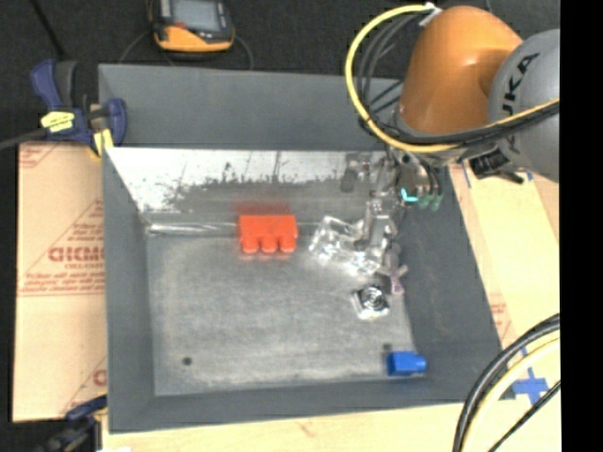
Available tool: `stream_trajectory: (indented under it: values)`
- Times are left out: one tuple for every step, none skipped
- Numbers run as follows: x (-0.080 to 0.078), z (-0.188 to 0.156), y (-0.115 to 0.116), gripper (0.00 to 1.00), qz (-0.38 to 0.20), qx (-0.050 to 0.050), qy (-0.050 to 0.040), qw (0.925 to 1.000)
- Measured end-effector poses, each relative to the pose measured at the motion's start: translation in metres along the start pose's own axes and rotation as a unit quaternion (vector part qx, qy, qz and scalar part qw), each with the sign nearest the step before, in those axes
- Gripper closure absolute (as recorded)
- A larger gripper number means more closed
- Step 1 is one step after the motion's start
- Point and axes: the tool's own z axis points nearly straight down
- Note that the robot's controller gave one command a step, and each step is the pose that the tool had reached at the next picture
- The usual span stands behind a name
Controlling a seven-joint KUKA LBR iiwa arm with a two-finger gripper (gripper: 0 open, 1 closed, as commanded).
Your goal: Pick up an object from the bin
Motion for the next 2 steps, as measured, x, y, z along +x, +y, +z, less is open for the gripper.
stream_trajectory:
  values:
    - [-0.012,0.088,-0.063,0.0,-0.049,0.001,-0.0002,0.9988]
    - [-0.016,0.165,-0.069,0.0,0.009,0.0,-0.0032,1.0]
